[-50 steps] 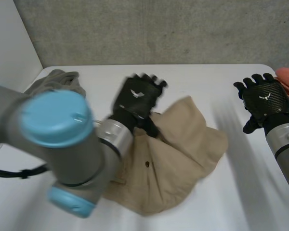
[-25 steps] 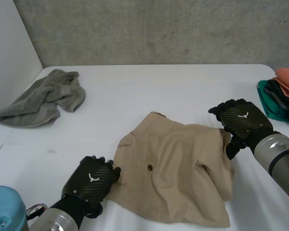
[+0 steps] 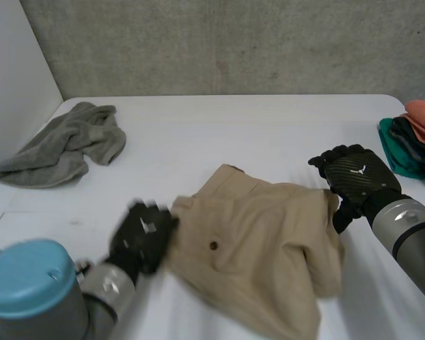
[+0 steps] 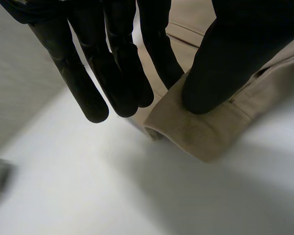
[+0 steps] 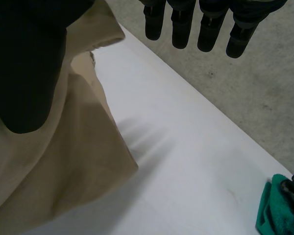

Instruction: Fold the laundry.

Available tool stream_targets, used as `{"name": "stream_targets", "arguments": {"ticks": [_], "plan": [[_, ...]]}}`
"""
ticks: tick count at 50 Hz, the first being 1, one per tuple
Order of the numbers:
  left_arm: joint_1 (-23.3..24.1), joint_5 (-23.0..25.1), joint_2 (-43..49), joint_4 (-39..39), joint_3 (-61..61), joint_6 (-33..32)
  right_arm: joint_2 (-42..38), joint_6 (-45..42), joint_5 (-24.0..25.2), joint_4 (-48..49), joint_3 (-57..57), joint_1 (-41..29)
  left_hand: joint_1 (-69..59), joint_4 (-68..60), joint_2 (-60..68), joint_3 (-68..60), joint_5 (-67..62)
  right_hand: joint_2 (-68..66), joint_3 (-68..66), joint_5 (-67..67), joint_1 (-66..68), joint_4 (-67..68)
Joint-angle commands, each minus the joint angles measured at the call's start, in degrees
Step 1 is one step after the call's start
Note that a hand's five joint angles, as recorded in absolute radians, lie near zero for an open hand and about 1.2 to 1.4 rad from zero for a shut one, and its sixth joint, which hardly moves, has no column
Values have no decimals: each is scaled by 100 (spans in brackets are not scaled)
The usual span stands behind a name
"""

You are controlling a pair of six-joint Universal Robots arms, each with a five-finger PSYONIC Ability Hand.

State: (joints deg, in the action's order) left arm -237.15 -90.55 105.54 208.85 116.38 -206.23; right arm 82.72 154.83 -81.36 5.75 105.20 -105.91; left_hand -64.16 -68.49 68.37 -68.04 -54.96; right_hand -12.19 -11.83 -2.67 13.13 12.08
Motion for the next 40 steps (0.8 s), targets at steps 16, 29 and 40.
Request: {"name": "stream_targets", "arguments": {"ticks": [16,29,40], "plan": [[765,579,-150,1668,-3069,784,192,328,-441,215,-105,44,-1584,-1151,1163,-1196,-1504,219,183,267,-313,-208],[1698,2033,1285,254,-2779,1877,201,276,-442,304,-201,870,3028,3461,-3449,3416,3107,219,183,267,-313,-208],[1189,197,-366,-266,-1787,875,218,-232,655,137,-17,765,3948,4381,-4369,4336,4028,219,183,267,-313,-208]]}}
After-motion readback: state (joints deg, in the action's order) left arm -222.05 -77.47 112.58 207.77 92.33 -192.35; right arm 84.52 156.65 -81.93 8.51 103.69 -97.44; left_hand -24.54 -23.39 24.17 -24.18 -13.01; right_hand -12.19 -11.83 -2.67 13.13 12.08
